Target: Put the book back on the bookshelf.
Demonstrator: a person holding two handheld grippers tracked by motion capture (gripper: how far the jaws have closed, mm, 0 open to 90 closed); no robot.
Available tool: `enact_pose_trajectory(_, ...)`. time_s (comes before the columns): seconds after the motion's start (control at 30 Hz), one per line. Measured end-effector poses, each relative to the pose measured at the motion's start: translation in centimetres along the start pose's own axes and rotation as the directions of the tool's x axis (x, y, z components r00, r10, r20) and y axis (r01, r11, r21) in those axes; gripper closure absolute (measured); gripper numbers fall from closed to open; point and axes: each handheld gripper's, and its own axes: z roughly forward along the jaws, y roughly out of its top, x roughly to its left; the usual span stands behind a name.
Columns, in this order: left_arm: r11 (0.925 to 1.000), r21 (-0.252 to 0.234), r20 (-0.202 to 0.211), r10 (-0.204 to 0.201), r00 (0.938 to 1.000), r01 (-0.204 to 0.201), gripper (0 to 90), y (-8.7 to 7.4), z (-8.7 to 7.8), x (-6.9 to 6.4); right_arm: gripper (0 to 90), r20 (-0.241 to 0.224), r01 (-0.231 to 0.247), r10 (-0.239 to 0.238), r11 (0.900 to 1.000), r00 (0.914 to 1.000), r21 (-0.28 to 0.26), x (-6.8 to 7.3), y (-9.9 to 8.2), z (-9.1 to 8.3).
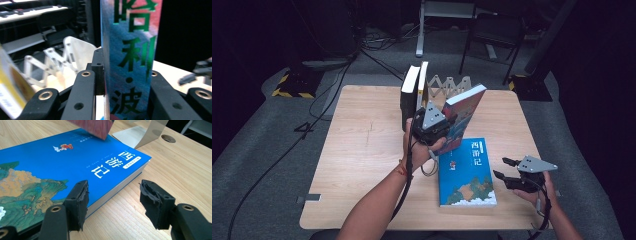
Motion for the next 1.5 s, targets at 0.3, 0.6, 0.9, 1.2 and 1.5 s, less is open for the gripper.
enact_pose_trajectory(0.3,0.9999,-0.001,-0.097,-0.012,0.9952,0.012,73.6,-0.7,0.0,2.8,40.6,-0.002,0.016,-0.016,0.9997,0.9999,0.016,0.1,-0.1,0.2)
enact_pose_trajectory(0.6,0.9997,-0.009,-0.150,-0.024,0.9883,0.023,73.6,-1.7,-0.8,4.2,40.6,-0.007,0.023,-0.023,0.9992,0.9997,0.031,0.2,-0.1,0.5)
enact_pose_trajectory(0.9,0.9977,-0.013,-0.143,-0.067,0.9874,0.066,73.5,-4.9,-1.0,4.7,40.6,-0.009,0.038,-0.037,0.9986,0.9993,0.036,0.4,0.0,0.6)
enact_pose_trajectory(1.2,0.9985,-0.022,-0.125,-0.052,0.9908,0.050,73.2,-6.4,-2.6,4.2,40.6,-0.007,0.041,-0.041,0.9984,0.9991,0.039,0.4,0.0,0.6)
enact_pose_trajectory(1.5,0.9985,-0.009,-0.118,-0.055,0.9915,0.055,71.6,-7.5,-4.5,4.6,40.6,-0.015,0.051,-0.050,0.9975,0.9986,0.048,0.6,0.0,0.8)
